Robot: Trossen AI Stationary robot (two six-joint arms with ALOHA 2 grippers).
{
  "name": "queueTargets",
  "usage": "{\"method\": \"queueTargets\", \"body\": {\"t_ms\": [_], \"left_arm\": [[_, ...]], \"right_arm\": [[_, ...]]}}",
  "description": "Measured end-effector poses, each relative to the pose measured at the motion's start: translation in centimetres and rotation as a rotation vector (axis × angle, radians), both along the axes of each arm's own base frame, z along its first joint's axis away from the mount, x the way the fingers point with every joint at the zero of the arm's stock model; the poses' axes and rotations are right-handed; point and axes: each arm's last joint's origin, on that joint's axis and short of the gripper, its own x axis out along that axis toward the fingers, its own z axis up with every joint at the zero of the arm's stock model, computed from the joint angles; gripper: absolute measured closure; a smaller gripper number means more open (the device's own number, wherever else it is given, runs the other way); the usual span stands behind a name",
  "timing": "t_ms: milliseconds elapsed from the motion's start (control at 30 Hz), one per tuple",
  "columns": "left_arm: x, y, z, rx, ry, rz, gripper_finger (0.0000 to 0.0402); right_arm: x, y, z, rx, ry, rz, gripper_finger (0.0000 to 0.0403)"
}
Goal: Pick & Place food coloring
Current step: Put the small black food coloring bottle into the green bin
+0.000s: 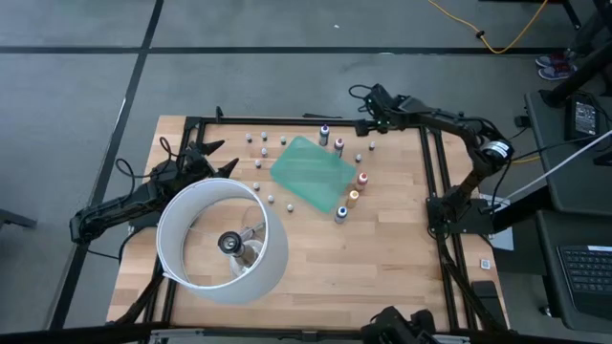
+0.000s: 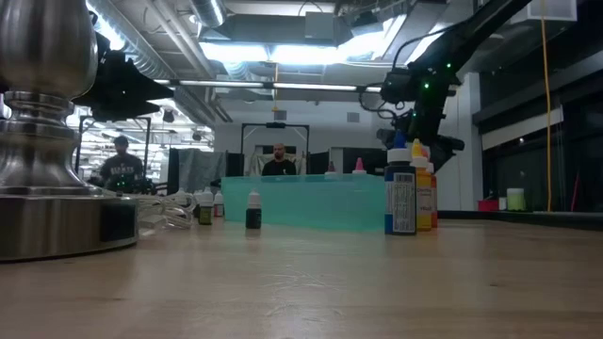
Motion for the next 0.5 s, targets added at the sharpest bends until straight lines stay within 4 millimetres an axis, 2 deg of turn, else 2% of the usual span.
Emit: {"method": "queueTargets", "body": {"t_ms": [267,500], "left_arm": [[0.0,0.0,0.0,0.000,0.000,0.000,0.0002],[0.0,0.0,0.0,0.000,0.000,0.000,0.0002]], "right_arm": [[0.9,0.0,-2.1,0.052,0.053,0.019,0.0006],[0.4,0.3,-3.5,0.071,0.078,-0.005,0.0006]]}}
